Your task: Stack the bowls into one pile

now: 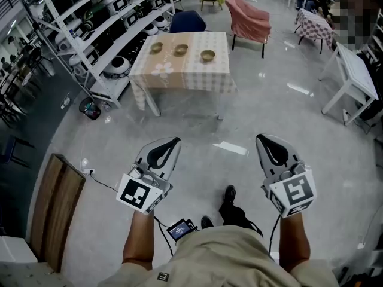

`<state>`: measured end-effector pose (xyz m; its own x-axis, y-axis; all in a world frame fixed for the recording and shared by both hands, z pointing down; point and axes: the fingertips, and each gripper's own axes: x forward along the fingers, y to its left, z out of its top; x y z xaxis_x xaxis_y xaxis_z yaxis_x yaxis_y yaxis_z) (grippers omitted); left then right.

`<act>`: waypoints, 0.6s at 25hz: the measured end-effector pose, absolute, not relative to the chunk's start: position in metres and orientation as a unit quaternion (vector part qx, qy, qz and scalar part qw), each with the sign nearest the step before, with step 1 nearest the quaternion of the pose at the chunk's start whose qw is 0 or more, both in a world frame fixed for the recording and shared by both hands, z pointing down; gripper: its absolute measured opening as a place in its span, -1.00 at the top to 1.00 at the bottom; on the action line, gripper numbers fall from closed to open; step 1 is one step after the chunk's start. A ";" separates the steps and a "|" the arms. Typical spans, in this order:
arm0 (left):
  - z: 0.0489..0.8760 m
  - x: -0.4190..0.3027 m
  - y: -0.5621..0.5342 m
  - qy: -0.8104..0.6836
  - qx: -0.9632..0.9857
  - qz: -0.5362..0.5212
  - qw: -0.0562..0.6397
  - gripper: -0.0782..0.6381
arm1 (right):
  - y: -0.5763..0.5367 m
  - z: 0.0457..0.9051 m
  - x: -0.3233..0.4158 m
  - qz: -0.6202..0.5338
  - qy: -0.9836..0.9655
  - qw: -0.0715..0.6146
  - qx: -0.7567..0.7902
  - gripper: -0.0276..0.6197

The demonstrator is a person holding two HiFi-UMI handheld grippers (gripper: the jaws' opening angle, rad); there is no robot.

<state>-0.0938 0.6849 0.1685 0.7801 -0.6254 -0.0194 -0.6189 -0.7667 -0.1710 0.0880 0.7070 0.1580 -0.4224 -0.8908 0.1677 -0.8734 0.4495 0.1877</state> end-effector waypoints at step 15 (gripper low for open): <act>0.179 -0.039 0.531 0.364 -0.927 -0.041 0.080 0.76 | 0.538 0.176 0.146 -0.028 -0.860 0.119 0.495 0.91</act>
<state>-0.0386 0.5315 0.1790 0.7315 -0.6816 0.0184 -0.6684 -0.7221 -0.1785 0.1464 0.5376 0.1762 -0.4810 -0.8588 0.1763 -0.8453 0.5077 0.1666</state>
